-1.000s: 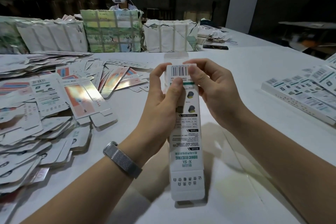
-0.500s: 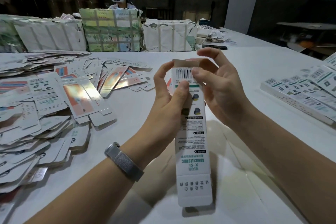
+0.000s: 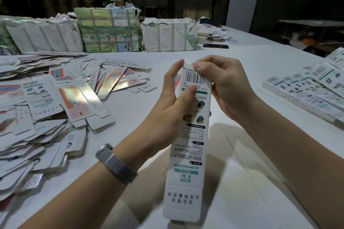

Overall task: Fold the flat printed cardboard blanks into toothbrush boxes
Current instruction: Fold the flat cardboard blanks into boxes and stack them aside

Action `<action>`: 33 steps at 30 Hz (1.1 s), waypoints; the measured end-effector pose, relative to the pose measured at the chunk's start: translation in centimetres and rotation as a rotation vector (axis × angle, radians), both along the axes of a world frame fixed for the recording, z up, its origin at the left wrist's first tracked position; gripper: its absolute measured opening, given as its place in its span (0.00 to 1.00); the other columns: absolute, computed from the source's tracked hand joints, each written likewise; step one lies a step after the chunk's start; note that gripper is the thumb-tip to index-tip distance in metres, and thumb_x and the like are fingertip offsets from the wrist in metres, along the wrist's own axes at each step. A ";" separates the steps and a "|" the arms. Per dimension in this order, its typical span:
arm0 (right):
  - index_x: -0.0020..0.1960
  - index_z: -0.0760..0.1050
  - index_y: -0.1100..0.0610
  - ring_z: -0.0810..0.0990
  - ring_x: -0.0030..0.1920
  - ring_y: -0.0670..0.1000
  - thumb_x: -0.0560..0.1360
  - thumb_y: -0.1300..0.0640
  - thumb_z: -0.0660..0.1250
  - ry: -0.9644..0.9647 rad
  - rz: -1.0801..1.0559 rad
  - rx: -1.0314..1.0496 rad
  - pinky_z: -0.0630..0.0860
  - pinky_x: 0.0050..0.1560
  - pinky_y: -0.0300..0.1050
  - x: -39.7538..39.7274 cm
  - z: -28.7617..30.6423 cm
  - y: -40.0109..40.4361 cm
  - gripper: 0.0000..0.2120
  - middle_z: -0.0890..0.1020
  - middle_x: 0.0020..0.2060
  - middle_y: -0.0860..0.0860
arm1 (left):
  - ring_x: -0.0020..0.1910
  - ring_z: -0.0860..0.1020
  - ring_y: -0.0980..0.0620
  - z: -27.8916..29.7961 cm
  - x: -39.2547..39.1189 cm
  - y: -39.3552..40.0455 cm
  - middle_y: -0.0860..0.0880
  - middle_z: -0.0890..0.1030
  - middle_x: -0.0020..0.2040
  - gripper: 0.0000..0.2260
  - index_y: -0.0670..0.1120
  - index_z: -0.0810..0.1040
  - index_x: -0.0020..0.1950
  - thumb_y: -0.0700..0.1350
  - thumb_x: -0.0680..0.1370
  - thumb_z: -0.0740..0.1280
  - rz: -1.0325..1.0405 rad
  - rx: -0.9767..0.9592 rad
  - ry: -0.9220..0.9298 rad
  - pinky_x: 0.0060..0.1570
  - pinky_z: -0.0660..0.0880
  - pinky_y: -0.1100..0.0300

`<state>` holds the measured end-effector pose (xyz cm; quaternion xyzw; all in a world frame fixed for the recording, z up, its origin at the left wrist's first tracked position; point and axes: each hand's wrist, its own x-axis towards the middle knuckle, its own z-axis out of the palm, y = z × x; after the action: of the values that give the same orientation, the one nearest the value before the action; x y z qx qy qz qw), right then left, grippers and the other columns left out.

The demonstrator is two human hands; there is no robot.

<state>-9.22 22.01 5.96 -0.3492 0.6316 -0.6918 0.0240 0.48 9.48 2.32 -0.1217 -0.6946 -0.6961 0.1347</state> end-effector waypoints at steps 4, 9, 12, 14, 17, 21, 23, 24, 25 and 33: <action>0.38 0.78 0.58 0.76 0.42 0.73 0.73 0.56 0.67 0.055 -0.012 0.016 0.73 0.46 0.72 0.0 0.2 0.2 0.08 0.81 0.33 0.55 | 0.44 0.85 0.45 0.0 0.1 -0.3 0.45 0.83 0.49 0.22 0.71 0.55 0.71 0.51 0.83 0.58 -0.021 -0.017 0.008 0.39 0.81 0.55; 0.42 0.82 0.55 0.78 0.44 0.67 0.79 0.57 0.63 0.129 0.034 0.053 0.74 0.41 0.65 -0.2 0.4 0.7 0.11 0.81 0.37 0.55 | 0.45 0.84 0.41 0.1 -0.1 -0.4 0.42 0.83 0.50 0.15 0.64 0.63 0.70 0.51 0.84 0.57 0.010 0.046 0.022 0.41 0.82 0.42; 0.53 0.82 0.57 0.79 0.45 0.60 0.83 0.59 0.58 0.214 0.033 0.077 0.73 0.34 0.48 0.0 0.3 0.5 0.13 0.81 0.42 0.53 | 0.43 0.84 0.41 0.2 -0.2 -0.7 0.45 0.83 0.48 0.11 0.62 0.66 0.66 0.51 0.84 0.57 0.024 0.116 0.027 0.38 0.81 0.48; 0.54 0.81 0.56 0.79 0.44 0.61 0.82 0.58 0.59 0.261 0.027 0.088 0.72 0.33 0.43 0.2 0.1 0.3 0.12 0.80 0.42 0.51 | 0.43 0.84 0.42 0.1 -0.3 -0.7 0.46 0.84 0.47 0.10 0.61 0.67 0.64 0.51 0.84 0.57 0.021 0.132 0.023 0.38 0.81 0.50; 0.56 0.81 0.56 0.79 0.46 0.61 0.82 0.57 0.59 0.250 0.039 0.088 0.73 0.34 0.44 0.2 -0.2 0.2 0.12 0.79 0.44 0.51 | 0.43 0.84 0.41 -0.1 -0.4 -0.8 0.44 0.84 0.47 0.09 0.62 0.68 0.62 0.51 0.83 0.58 0.038 0.135 0.027 0.38 0.81 0.50; 0.56 0.81 0.57 0.80 0.49 0.60 0.82 0.50 0.57 0.103 0.071 0.066 0.75 0.46 0.67 1.0 -0.1 -0.3 0.17 0.80 0.48 0.62 | 0.44 0.83 0.40 0.0 -0.6 -0.8 0.40 0.83 0.47 0.09 0.62 0.67 0.62 0.52 0.82 0.58 0.096 0.098 0.069 0.39 0.81 0.45; 0.57 0.81 0.52 0.80 0.51 0.55 0.80 0.46 0.55 0.005 0.084 0.063 0.76 0.54 0.66 1.1 -0.4 -0.5 0.19 0.83 0.48 0.56 | 0.44 0.83 0.41 0.1 -0.5 -0.7 0.42 0.84 0.48 0.10 0.63 0.65 0.62 0.54 0.82 0.57 0.139 0.057 0.086 0.44 0.82 0.39; 0.59 0.80 0.49 0.80 0.54 0.53 0.80 0.44 0.54 -0.041 0.114 0.057 0.75 0.58 0.63 1.4 -0.3 -0.8 0.19 0.84 0.48 0.50 | 0.45 0.84 0.43 -0.1 -0.5 -0.8 0.44 0.84 0.49 0.10 0.65 0.64 0.63 0.55 0.82 0.56 0.152 0.021 0.090 0.45 0.82 0.39; 0.61 0.79 0.46 0.80 0.56 0.51 0.79 0.43 0.54 -0.059 0.138 0.047 0.74 0.63 0.61 1.3 -0.6 -0.8 0.19 0.84 0.50 0.46 | 0.46 0.84 0.46 0.2 -0.8 -0.9 0.47 0.85 0.50 0.11 0.66 0.62 0.63 0.57 0.81 0.55 0.149 -0.006 0.098 0.47 0.82 0.41; 0.76 0.66 0.52 0.76 0.58 0.40 0.76 0.54 0.73 0.263 -0.061 0.306 0.76 0.53 0.32 2.2 -1.0 -1.6 0.31 0.73 0.65 0.48 | 0.53 0.82 0.61 0.6 1.8 -1.6 0.37 0.72 0.70 0.45 0.49 0.49 0.79 0.74 0.71 0.58 0.066 -0.045 0.291 0.52 0.77 0.63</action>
<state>-7.07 20.40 4.98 -0.4098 0.7372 -0.5365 -0.0269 2.32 7.86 2.88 -0.2012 -0.6868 -0.6507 0.2539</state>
